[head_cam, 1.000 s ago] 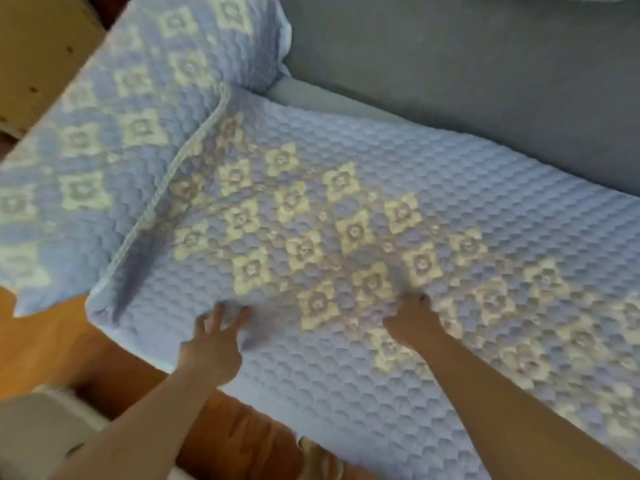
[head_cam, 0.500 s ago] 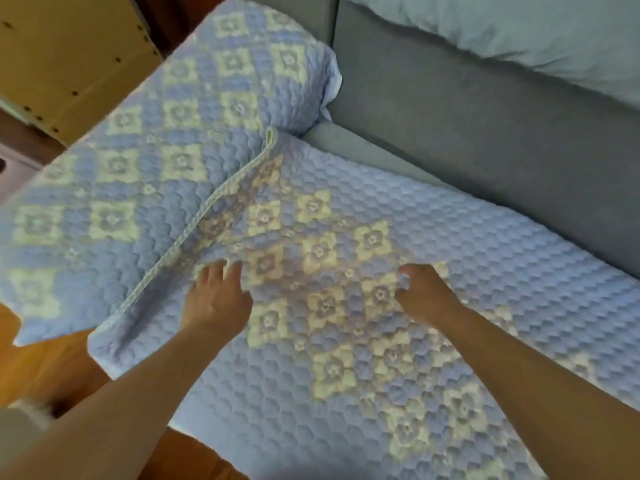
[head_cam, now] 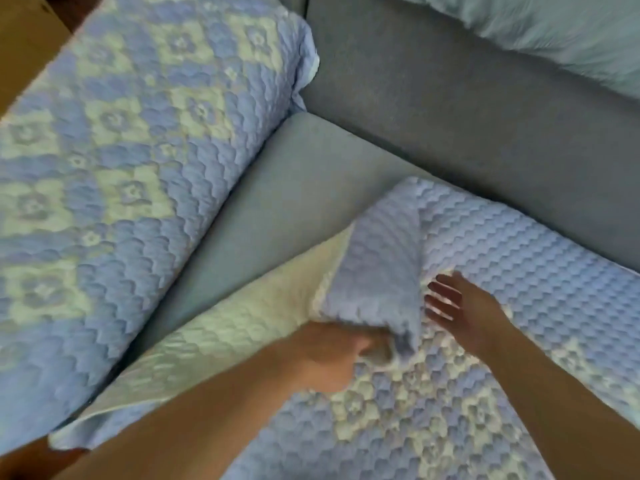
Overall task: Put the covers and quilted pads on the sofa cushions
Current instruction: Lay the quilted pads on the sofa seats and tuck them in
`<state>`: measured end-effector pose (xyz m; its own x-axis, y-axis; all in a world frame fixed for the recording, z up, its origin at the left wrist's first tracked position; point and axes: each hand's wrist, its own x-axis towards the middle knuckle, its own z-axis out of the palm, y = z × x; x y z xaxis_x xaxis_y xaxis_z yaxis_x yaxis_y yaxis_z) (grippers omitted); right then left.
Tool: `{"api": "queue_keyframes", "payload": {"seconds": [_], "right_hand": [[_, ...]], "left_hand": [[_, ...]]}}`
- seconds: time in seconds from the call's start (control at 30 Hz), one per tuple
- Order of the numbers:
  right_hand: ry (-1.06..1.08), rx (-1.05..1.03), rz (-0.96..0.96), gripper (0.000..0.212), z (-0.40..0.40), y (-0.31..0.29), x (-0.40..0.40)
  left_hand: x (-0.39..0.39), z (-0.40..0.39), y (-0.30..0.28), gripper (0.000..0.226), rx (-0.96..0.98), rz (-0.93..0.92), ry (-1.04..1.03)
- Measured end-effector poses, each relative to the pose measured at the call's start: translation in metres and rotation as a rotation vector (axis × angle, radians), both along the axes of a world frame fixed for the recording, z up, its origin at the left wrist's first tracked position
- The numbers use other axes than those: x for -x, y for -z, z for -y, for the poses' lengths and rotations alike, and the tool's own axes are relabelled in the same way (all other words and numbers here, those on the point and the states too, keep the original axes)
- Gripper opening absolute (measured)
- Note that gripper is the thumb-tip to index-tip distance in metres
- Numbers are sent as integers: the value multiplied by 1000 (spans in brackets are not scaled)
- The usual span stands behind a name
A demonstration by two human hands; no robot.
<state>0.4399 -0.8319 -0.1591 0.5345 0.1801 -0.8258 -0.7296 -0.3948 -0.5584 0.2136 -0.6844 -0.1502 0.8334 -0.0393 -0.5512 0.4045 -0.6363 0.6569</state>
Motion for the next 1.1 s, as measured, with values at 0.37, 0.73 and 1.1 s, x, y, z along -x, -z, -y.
{"api": "queue_keyframes", "payload": {"seconds": [0.37, 0.73, 1.1], "right_hand": [[-1589, 612, 937, 78, 35, 20, 76], [-212, 737, 219, 37, 124, 5, 29], [-122, -493, 157, 30, -216, -168, -38]], "left_hand": [[121, 108, 55, 59, -373, 52, 102], [173, 59, 59, 48, -518, 207, -144], [64, -168, -66, 53, -865, 259, -1067]]}}
